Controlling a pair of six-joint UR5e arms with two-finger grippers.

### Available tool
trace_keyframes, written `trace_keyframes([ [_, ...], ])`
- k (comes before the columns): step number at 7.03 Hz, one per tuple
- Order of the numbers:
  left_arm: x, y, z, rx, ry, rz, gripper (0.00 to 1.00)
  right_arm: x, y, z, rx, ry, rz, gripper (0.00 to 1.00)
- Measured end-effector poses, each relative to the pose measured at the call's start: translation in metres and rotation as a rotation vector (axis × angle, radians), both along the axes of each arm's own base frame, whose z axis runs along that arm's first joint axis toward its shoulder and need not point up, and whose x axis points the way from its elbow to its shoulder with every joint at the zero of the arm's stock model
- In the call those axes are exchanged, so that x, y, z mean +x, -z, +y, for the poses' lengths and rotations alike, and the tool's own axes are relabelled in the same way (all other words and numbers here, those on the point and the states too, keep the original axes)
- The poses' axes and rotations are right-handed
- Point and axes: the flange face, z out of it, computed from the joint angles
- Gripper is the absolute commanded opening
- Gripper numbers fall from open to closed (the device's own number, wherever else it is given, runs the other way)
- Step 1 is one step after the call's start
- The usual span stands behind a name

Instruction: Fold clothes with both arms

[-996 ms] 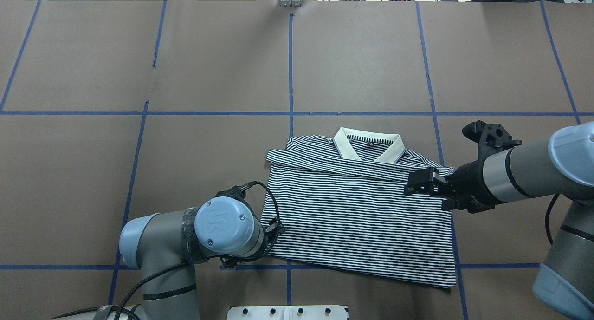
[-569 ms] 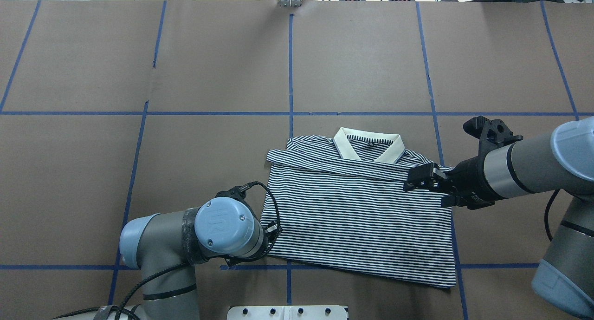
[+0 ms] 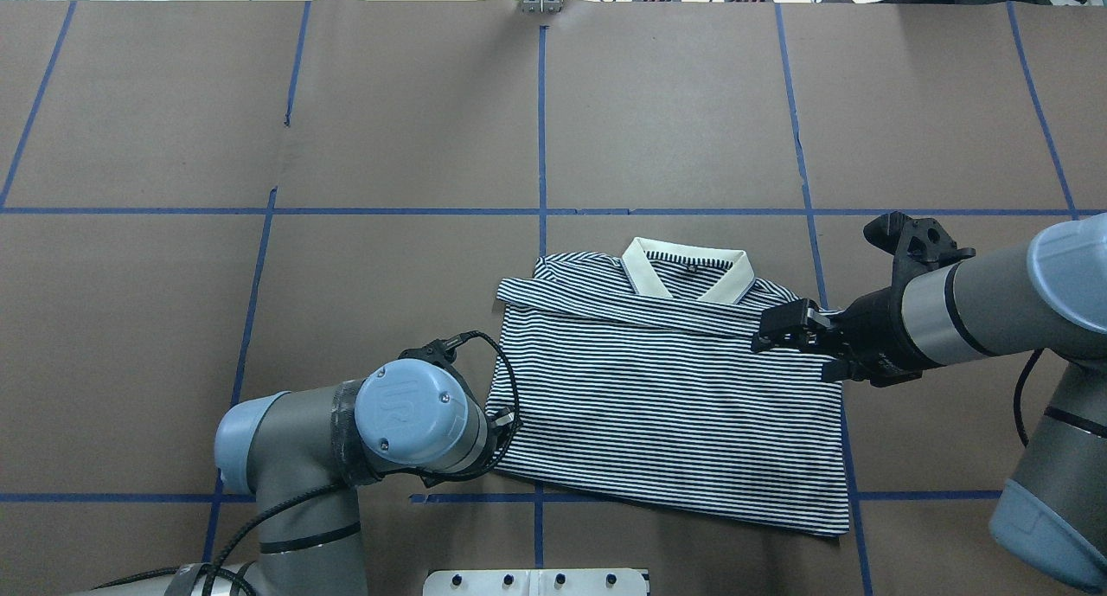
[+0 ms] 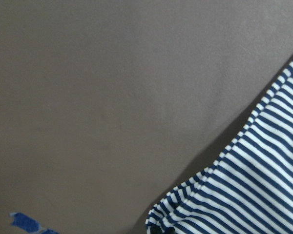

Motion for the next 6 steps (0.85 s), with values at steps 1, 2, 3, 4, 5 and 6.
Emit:
trace_keyframes([
  [1,-0.009,-0.001,-0.019,0.008,0.026,-0.004,0.00,0.000,-0.001,0.000,-0.002,0.000,0.003,1.00],
  [2,-0.023,-0.004,-0.048,0.038,0.048,-0.012,0.00,0.000,-0.002,0.000,-0.003,0.000,0.004,1.00],
  [3,-0.042,-0.009,-0.083,0.086,0.066,-0.029,0.00,0.000,-0.002,-0.001,-0.003,0.000,0.004,1.00],
  [4,-0.062,-0.019,-0.125,0.137,0.084,-0.061,0.00,0.000,-0.001,-0.001,-0.003,0.000,0.003,1.00],
  [5,-0.080,-0.033,-0.164,0.187,0.096,-0.103,0.00,-0.001,-0.001,-0.001,-0.002,-0.001,0.002,1.00],
  [6,-0.096,-0.043,-0.205,0.249,0.111,-0.142,0.00,-0.001,0.001,-0.001,0.000,-0.001,-0.001,1.00],
])
